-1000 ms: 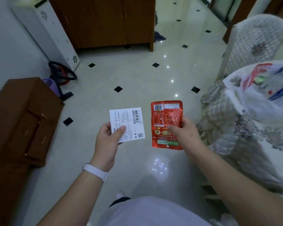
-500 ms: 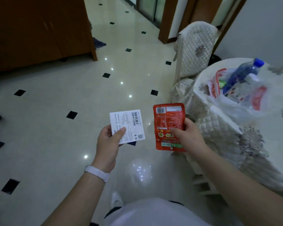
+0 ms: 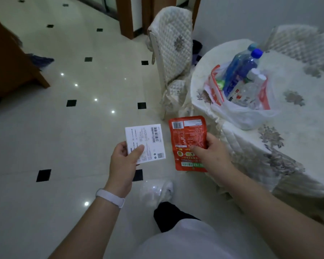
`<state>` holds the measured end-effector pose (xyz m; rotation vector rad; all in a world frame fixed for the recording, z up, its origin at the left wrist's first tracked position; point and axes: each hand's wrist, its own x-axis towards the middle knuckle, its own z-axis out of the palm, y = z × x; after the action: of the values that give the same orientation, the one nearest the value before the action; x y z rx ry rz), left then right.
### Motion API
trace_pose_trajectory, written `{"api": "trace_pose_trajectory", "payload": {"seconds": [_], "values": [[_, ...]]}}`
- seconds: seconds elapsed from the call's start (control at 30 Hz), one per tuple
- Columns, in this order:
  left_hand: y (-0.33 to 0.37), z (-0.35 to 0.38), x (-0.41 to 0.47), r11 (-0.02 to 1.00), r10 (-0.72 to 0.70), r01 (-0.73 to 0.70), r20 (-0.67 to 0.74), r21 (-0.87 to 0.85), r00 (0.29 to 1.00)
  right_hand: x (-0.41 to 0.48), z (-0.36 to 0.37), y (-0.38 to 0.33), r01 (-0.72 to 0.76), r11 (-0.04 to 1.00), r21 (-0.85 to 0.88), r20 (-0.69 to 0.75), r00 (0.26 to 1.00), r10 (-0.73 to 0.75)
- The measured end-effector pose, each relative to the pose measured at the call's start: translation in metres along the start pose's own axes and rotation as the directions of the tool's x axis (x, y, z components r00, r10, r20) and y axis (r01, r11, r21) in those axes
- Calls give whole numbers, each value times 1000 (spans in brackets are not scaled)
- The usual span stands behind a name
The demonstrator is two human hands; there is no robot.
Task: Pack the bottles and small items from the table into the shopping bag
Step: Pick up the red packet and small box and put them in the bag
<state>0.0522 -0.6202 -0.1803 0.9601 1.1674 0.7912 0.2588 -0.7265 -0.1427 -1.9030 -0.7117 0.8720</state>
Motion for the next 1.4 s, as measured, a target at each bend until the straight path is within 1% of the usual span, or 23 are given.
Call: {"api": "trace_pose_trajectory", "payload": {"seconds": [0.07,0.2,0.27,0.33,0.4,0.53,0.63,0.7,0.8,0.9,0.97,1.07,1.17,1.23,1.33,1.4], "values": [[6,9,27,999,-12,12,7,42,1000,31,0,0,-28,999,33,-17,999,28],[30,34,84,996,-39,39,-7,83,999,92,-6,-11,-72,994,84,-6,997,73],[47,55,112,994,-37,36,15,103,999,123,-18,-24,-62,992,106,-22,998,65],[64,81,141,993,-7,2,39,122,999,155,-34,-40,-30,995,99,-53,998,35],[76,108,164,989,11,-24,87,145,996,181,-54,-50,-15,997,74,-112,993,23],[95,153,196,983,7,-44,205,179,979,213,-87,-60,-40,998,52,-234,971,51],[104,183,230,978,-7,-52,285,200,958,236,-104,-65,-76,997,34,-342,936,83],[108,204,256,976,-30,-43,331,213,943,250,-112,-66,-74,997,15,-420,905,73],[113,233,291,975,-64,-34,423,219,904,271,-118,-61,-113,988,-106,-516,856,42],[118,256,334,973,-98,-24,504,230,858,299,-119,-61,-210,947,-244,-595,803,25],[122,268,366,967,-127,-22,560,252,819,317,-120,-64,-280,917,-285,-653,757,28],[134,279,417,954,-186,-12,624,298,759,343,-117,-67,-403,861,-309,-712,699,72],[142,293,462,939,-221,-39,686,342,693,364,-118,-65,-538,781,-317,-746,651,145],[147,302,481,929,-247,-51,718,365,651,375,-119,-64,-590,745,-312,-757,628,180],[150,314,501,906,-288,-89,754,415,590,387,-116,-61,-639,708,-299,-731,631,261],[149,320,507,895,-321,-82,762,438,563,391,-112,-54,-657,688,-308,-722,632,280]]}}
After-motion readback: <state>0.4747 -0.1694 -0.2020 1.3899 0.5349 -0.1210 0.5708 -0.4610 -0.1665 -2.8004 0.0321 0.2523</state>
